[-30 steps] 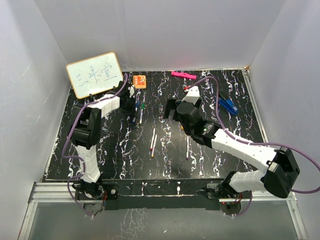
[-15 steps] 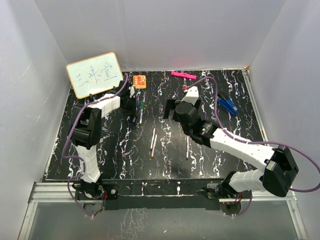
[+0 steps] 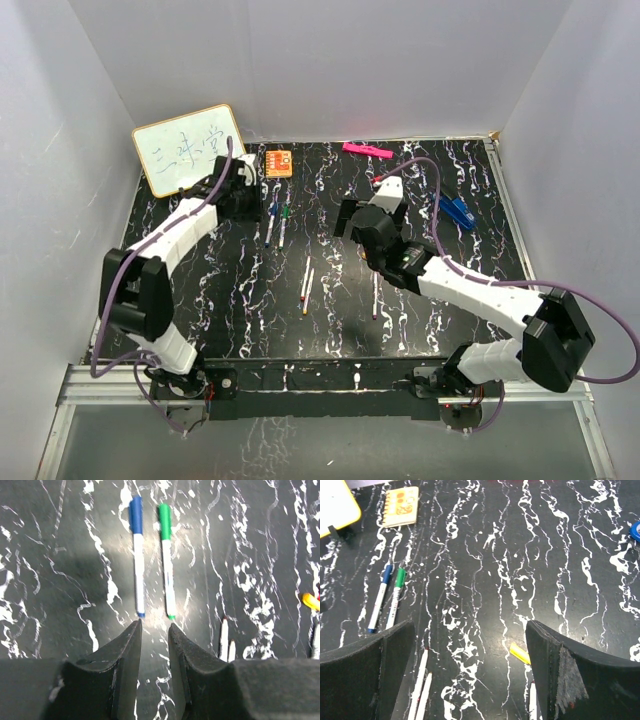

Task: Insert the pens into the pen caps

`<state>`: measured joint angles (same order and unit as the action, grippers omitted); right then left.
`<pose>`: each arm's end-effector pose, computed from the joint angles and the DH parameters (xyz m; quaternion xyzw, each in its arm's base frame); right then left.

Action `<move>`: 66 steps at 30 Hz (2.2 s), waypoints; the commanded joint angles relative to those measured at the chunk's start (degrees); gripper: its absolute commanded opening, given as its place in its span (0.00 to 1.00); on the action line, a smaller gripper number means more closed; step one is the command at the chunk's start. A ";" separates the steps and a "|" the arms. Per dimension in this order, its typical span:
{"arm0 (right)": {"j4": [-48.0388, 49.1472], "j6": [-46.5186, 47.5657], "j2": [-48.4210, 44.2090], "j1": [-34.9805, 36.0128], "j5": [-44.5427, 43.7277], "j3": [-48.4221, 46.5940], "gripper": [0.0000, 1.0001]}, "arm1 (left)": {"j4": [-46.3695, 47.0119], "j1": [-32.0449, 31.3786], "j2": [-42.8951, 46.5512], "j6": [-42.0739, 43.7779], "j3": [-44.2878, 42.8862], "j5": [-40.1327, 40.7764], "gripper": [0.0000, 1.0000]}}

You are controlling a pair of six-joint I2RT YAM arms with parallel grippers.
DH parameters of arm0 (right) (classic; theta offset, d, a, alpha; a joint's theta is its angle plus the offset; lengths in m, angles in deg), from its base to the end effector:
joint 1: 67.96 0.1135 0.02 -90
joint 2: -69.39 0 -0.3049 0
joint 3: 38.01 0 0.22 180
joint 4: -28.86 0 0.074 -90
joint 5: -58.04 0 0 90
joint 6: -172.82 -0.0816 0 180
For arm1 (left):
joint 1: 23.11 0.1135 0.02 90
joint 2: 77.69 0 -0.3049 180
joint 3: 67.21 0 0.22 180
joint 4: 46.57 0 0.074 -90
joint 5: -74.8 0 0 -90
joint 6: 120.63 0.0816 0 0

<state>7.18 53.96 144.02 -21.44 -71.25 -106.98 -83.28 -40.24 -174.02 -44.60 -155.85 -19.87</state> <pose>0.2301 0.1676 0.3228 0.0492 0.8218 0.0722 0.5631 0.3637 -0.1190 0.2784 0.0412 0.9203 -0.1400 0.3630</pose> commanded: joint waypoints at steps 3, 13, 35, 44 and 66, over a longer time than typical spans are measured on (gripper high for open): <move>3.27 -2.58 -2.38 -2.83 -1.03 2.45 0.80 | 0.64 -4.90 9.01 0.00 9.70 -4.98 0.27; 2.93 -8.04 -4.67 -11.57 6.11 6.47 0.60 | 2.27 -14.79 12.69 -2.89 14.28 -3.60 0.28; 0.92 -7.39 -3.62 -11.91 5.66 5.77 0.63 | -1.41 -22.60 3.28 -6.79 12.95 4.10 0.32; 1.53 -7.30 -3.70 -12.04 6.68 6.21 0.63 | -0.50 -23.89 0.36 -7.20 12.22 5.36 0.32; 2.15 -7.59 -4.38 -12.00 7.39 6.91 0.63 | -1.27 -24.71 -5.24 -6.94 10.14 6.88 0.31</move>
<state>6.94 46.70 140.90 -33.22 -63.47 -100.03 -82.38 -64.52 -178.48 -51.47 -143.83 -14.49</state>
